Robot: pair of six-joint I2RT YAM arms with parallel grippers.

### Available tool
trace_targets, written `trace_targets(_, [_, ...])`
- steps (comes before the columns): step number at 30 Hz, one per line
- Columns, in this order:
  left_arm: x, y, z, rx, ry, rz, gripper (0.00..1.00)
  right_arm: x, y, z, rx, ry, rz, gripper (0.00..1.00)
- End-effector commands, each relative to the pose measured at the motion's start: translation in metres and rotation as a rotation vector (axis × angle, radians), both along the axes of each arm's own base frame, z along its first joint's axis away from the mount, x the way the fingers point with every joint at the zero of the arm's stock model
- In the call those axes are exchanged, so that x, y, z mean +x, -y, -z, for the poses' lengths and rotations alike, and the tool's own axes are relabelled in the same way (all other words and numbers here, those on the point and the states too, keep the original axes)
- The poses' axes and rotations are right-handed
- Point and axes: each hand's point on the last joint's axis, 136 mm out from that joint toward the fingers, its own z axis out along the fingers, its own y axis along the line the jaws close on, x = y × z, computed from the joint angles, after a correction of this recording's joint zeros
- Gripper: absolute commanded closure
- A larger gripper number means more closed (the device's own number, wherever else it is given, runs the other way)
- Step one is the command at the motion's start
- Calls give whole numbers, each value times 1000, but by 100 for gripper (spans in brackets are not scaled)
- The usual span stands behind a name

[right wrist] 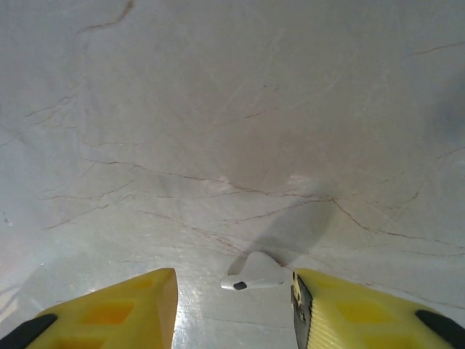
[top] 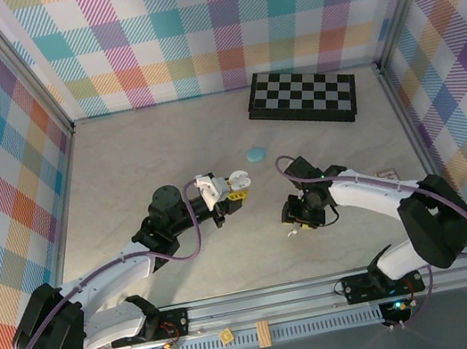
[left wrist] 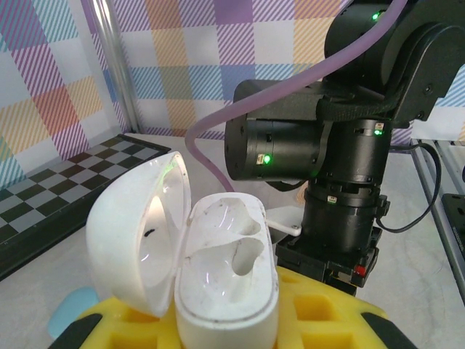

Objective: Insert the wireless bluetooth earbuds into the charging case

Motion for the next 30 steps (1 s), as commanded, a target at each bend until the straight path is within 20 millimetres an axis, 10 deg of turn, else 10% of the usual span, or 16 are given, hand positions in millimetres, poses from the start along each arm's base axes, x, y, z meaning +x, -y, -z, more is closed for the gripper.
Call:
trace_targets(1, [-1, -2, -3, -8, 23, 3, 83, -7, 1, 7, 5, -54, -4, 56])
trace_targets(30, [4, 2, -1, 10, 17, 6, 82, -14, 2, 23, -11, -101, -34, 76])
